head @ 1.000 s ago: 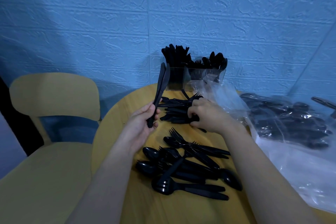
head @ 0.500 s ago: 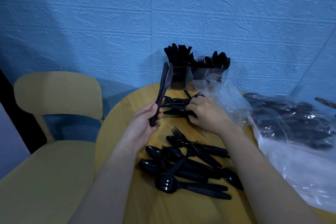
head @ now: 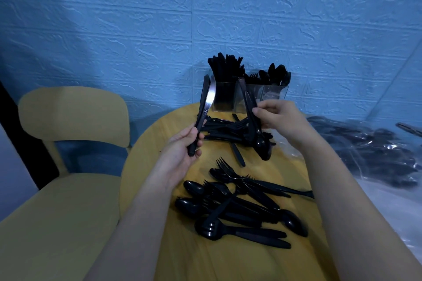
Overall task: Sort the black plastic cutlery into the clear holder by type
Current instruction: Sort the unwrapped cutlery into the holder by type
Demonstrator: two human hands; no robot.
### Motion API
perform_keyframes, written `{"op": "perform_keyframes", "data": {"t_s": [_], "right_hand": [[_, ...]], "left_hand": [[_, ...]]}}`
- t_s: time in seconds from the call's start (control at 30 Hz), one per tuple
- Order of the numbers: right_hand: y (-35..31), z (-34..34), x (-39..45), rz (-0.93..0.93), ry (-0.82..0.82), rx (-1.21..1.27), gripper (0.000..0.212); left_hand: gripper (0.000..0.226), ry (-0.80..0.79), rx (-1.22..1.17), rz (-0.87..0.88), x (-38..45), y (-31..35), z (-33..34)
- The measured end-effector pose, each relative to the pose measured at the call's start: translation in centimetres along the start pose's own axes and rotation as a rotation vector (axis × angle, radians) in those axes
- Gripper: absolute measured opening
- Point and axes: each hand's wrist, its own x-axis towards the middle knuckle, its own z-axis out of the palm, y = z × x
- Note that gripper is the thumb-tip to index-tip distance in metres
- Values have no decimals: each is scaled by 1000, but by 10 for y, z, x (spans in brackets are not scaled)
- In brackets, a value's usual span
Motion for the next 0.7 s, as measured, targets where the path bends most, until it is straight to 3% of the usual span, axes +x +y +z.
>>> {"op": "perform_keyframes", "data": {"t_s": [0.13, 0.3, 0.4, 0.47, 0.7], "right_hand": [[-2, -2, -3, 107, -136, 172, 9], [4, -2, -1, 198, -272, 139, 3], [5, -2, -1, 242, -329, 129, 15], [5, -3, -1, 252, -369, 71, 23], [2, 3, -8, 294, -625, -213, 17]], "left_hand": [[39, 7, -3, -7, 1, 0, -1], [38, -9, 22, -2, 0, 0, -1], [37, -8, 28, 6, 0, 0, 0], [37, -7, 24, 5, 0, 1, 0], [38, -19, 23, -3, 1, 1, -1]]}}
